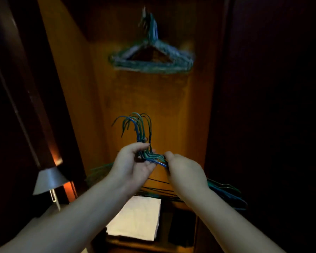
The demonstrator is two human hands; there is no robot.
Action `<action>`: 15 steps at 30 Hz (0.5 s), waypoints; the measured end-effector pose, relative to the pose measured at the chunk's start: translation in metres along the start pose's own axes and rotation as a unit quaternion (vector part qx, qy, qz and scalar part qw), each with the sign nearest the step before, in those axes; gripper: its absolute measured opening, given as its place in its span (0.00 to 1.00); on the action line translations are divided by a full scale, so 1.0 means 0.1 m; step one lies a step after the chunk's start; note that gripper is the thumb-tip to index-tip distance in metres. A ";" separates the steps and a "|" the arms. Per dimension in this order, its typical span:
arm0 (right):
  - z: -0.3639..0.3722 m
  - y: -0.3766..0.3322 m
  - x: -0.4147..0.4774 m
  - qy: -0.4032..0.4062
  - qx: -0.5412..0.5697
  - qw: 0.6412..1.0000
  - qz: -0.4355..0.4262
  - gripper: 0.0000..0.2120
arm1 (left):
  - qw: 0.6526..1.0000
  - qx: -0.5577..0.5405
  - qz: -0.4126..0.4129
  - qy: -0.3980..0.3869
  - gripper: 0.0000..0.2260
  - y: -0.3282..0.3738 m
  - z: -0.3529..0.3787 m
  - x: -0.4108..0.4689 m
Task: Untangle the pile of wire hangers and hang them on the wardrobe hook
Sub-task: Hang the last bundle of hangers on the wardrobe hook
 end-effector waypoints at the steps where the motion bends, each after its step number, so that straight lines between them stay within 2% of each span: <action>1: -0.18 0.01 0.05 0.015 -0.009 1.000 -0.008 0.10 | 1.000 0.004 0.005 -0.017 0.04 0.10 0.17 -0.05; 3: -0.47 0.03 0.15 0.034 -0.017 0.999 -0.013 0.07 | 0.998 0.041 0.023 -0.052 0.04 0.27 0.43 -0.13; 5: -0.71 0.06 0.27 0.058 -0.013 0.998 -0.008 0.07 | 0.986 0.136 0.069 -0.064 0.10 0.43 0.54 -0.14; 8: -0.96 0.11 0.47 0.088 0.015 0.996 0.007 0.09 | 0.940 0.288 0.163 -0.078 0.21 0.82 0.52 -0.15; 12: -1.12 0.14 0.92 0.104 0.105 0.989 0.015 0.08 | 0.898 0.373 0.227 -0.047 0.16 1.65 0.27 -0.03; 15: -1.19 0.11 1.37 0.121 0.181 0.976 0.023 0.07 | 0.889 0.373 0.262 -0.043 0.14 2.23 0.22 0.26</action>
Point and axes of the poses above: each hand's wrist, its own x-axis towards the middle knuckle, its own z-axis out of the palm, y = z × x, the point moved 6 cm from there along x, towards the middle knuckle, and after that the axes turned 3 degrees about x, right-handed, at the moved point
